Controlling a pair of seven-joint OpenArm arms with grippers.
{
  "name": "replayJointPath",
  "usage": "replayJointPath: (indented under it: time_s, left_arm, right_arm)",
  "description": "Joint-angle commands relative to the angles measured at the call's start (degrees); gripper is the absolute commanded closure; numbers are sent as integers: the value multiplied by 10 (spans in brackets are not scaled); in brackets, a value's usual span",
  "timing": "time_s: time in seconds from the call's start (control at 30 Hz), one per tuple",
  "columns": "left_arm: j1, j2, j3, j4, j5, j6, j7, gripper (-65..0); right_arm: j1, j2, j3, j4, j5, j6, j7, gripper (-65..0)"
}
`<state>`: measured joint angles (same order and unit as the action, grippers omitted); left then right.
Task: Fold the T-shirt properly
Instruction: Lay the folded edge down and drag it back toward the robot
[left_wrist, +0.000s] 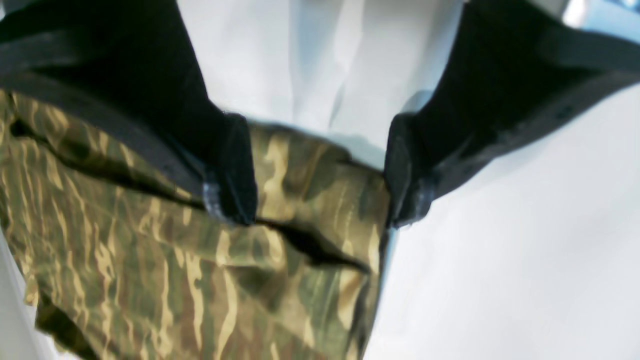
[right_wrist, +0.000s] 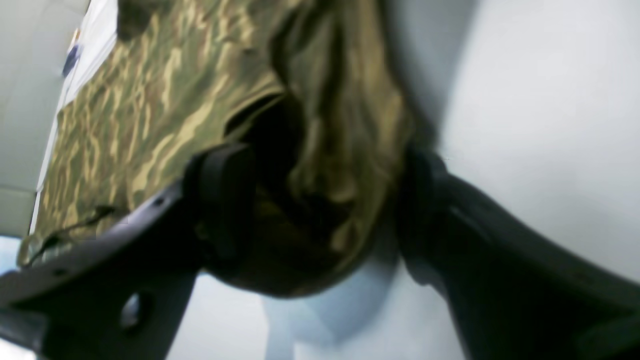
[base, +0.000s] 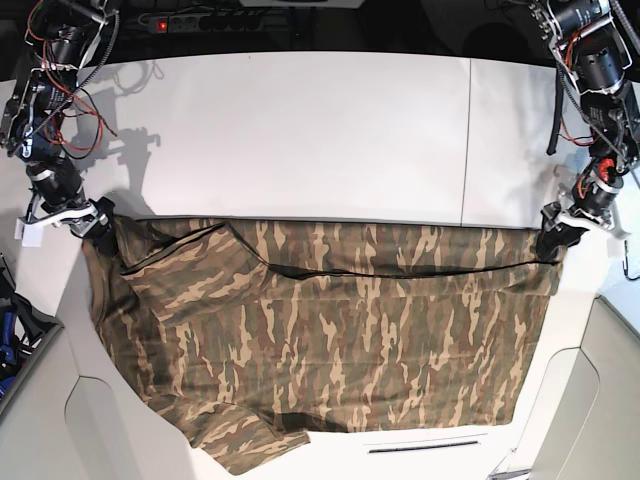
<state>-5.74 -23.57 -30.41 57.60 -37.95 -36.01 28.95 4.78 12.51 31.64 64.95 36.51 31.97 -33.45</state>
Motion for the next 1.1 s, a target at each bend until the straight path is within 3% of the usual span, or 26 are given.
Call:
replayJointPath:
  time_s: [0.0, 0.17, 0.2, 0.27, 0.3, 0.37, 0.4, 0.43, 0.6, 0.8, 1.07]
  left_arm:
    - [-8, -5, 7, 7, 3, 5, -2, -421]
    - [-9, 9, 16, 7, 10, 9, -14, -402]
    - [-9, 11, 16, 7, 9, 9, -14, -364]
    - [-9, 12, 16, 7, 10, 9, -14, -220]
    - [-9, 12, 16, 7, 10, 9, -14, -138]
    - [-11, 12, 16, 7, 10, 8, -16, 0]
    - [-11, 12, 16, 7, 9, 8, -16, 0]
    - [-11, 12, 16, 7, 9, 3, -16, 0]
    - [-11, 11, 16, 9, 0, -29, -13, 0]
    - [17, 7, 4, 61, -21, -28, 13, 0]
    - [104, 7, -4, 188, -21, -28, 24, 0]
  right_arm:
    - [8, 6, -7, 3, -1, 0, -2, -422]
    - [12, 6, -33, 3, -2, -1, 1, -420]
    - [14, 6, -33, 3, -3, -1, 2, -419]
    - [17, 7, -33, 3, -8, 0, 6, -399]
    - [20, 7, -33, 3, -12, 0, 7, -341]
    - [28, 7, -33, 3, -27, -1, 6, -151]
    - [32, 7, -33, 3, -34, -1, 5, -55]
    - [36, 7, -33, 3, -36, 0, 4, 0]
    - [53, 7, -33, 8, -20, 0, -44, 0]
    - [38, 10, -22, 46, -2, 1, -118, 0]
    - [-33, 11, 21, 117, 47, 9, -136, 0]
